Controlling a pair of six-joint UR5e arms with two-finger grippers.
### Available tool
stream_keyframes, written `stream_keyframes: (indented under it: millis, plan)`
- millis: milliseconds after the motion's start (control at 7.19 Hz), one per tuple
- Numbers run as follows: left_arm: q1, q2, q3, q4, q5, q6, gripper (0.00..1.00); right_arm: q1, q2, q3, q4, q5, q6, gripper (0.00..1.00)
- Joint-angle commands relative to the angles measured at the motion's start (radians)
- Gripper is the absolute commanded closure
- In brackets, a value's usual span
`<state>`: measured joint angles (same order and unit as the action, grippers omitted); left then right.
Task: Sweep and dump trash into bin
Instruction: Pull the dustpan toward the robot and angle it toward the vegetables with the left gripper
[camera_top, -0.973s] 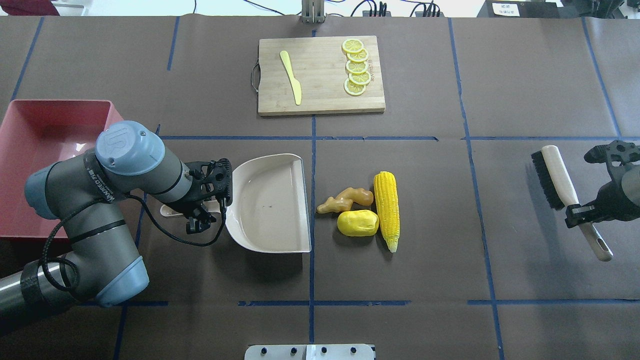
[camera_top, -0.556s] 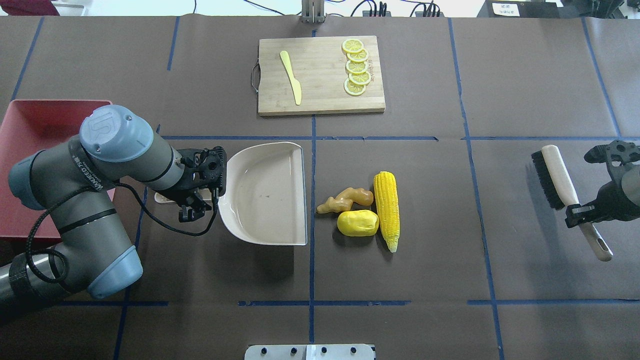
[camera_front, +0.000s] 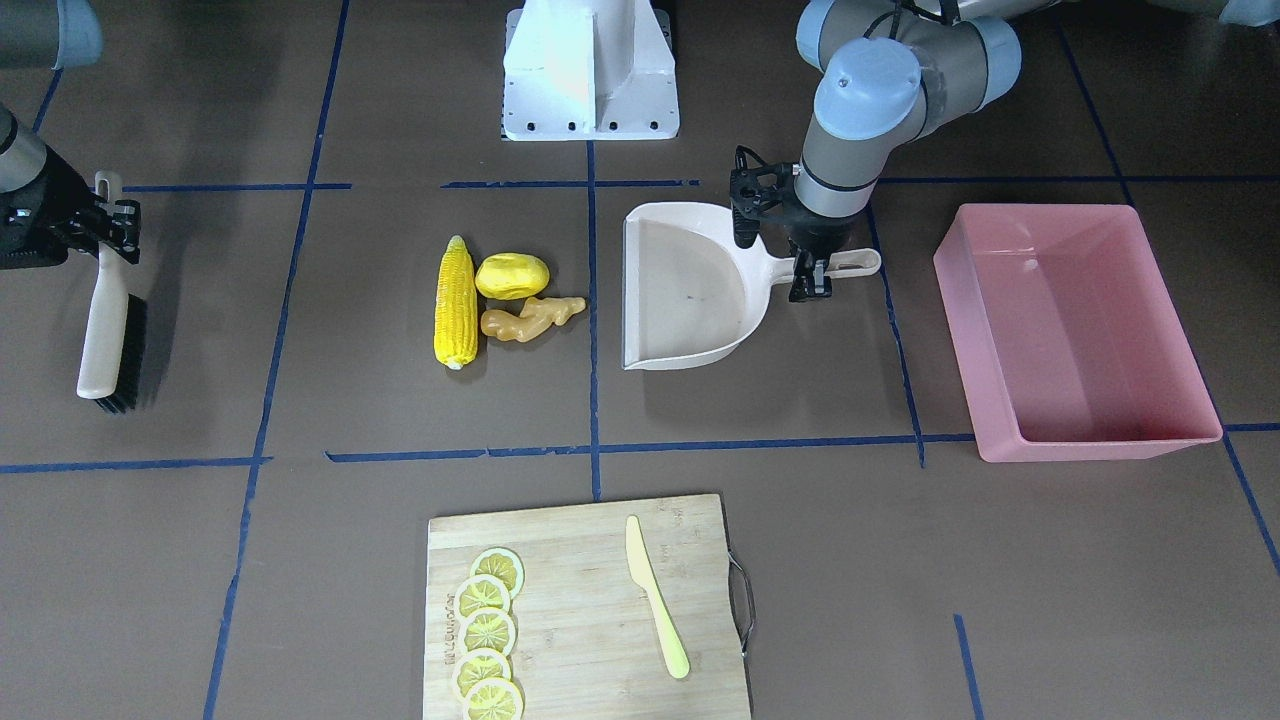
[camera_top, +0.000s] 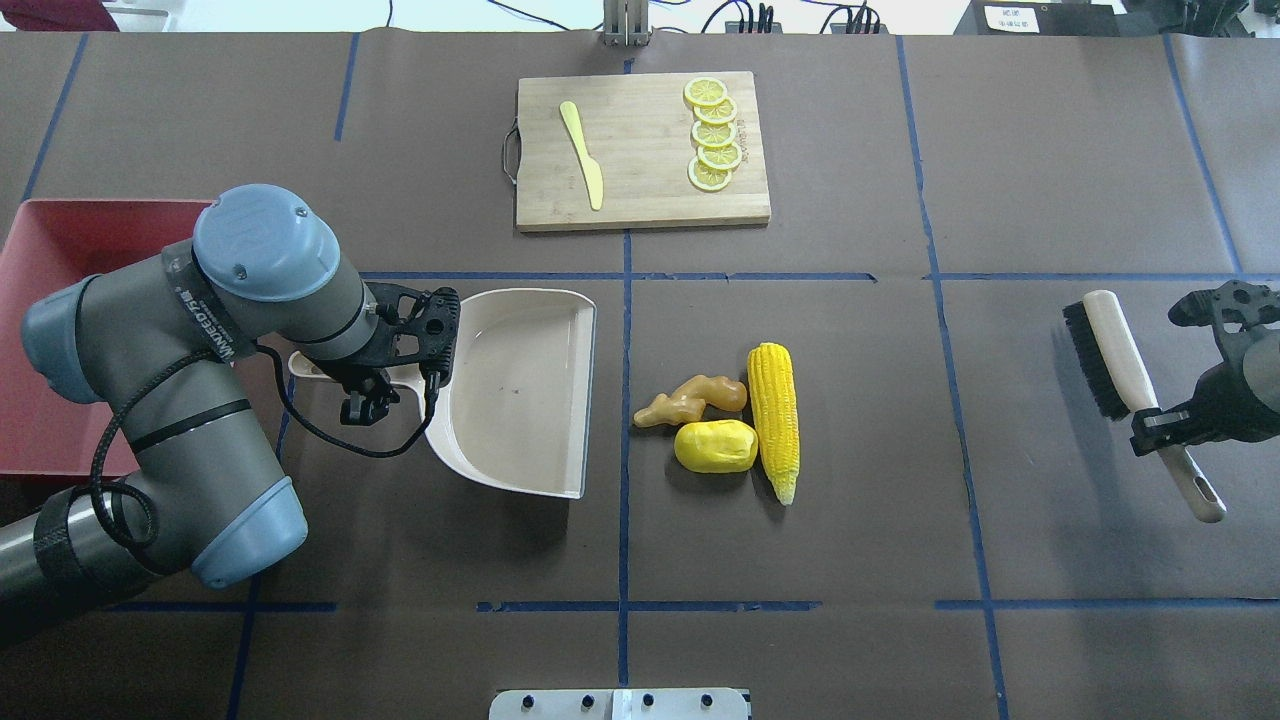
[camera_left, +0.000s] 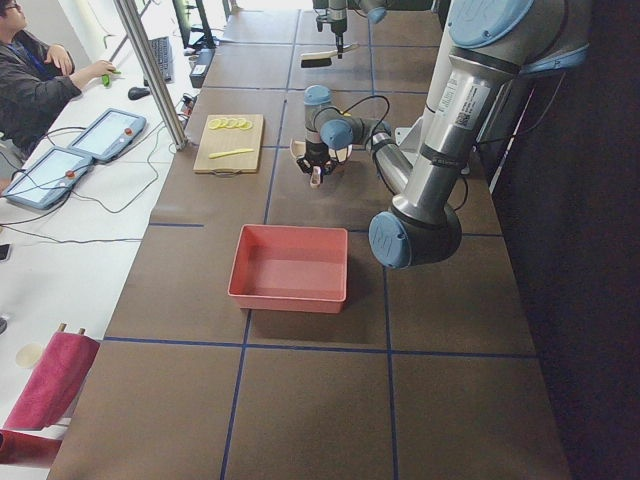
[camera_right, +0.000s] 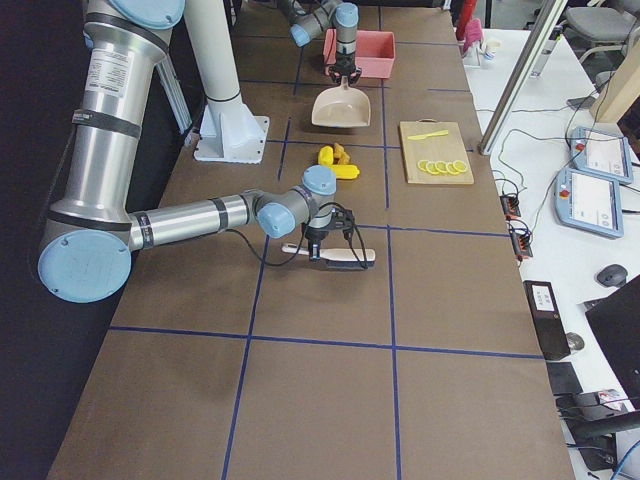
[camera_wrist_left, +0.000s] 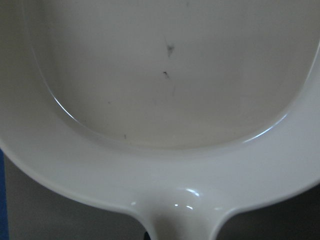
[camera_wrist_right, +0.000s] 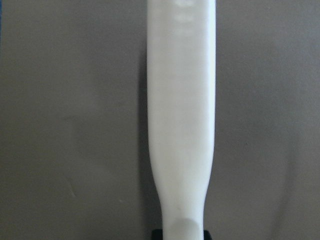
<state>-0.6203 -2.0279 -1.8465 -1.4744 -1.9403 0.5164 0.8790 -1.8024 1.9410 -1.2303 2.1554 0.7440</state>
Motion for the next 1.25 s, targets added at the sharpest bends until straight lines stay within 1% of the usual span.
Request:
stream_keyframes:
  millis: [0,139,417,556,695,1112]
  plan:
    - [0.017,-0.025,-0.002,0.077,0.067,-0.004,1.0,0.0,0.0,0.001,0.0,0.001,0.0,1.0]
    - [0.055,-0.031,0.001,0.077,0.123,-0.019,1.0,0.0,0.0,0.001,0.0,0.001,0.002,1.0]
    - [0.115,-0.041,0.001,0.077,0.13,-0.117,1.0,0.0,0.0,0.001,0.0,0.001,0.002,1.0]
    - [0.131,-0.045,0.003,0.077,0.165,-0.128,1.0,0.0,0.0,0.001,0.0,0.0,0.002,1.0]
    - [0.145,-0.052,0.016,0.077,0.173,-0.169,1.0,0.0,0.0,0.001,0.0,0.001,0.002,1.0]
    - [0.149,-0.078,0.047,0.078,0.173,-0.214,1.0,0.0,0.0,-0.001,0.0,0.001,0.002,1.0]
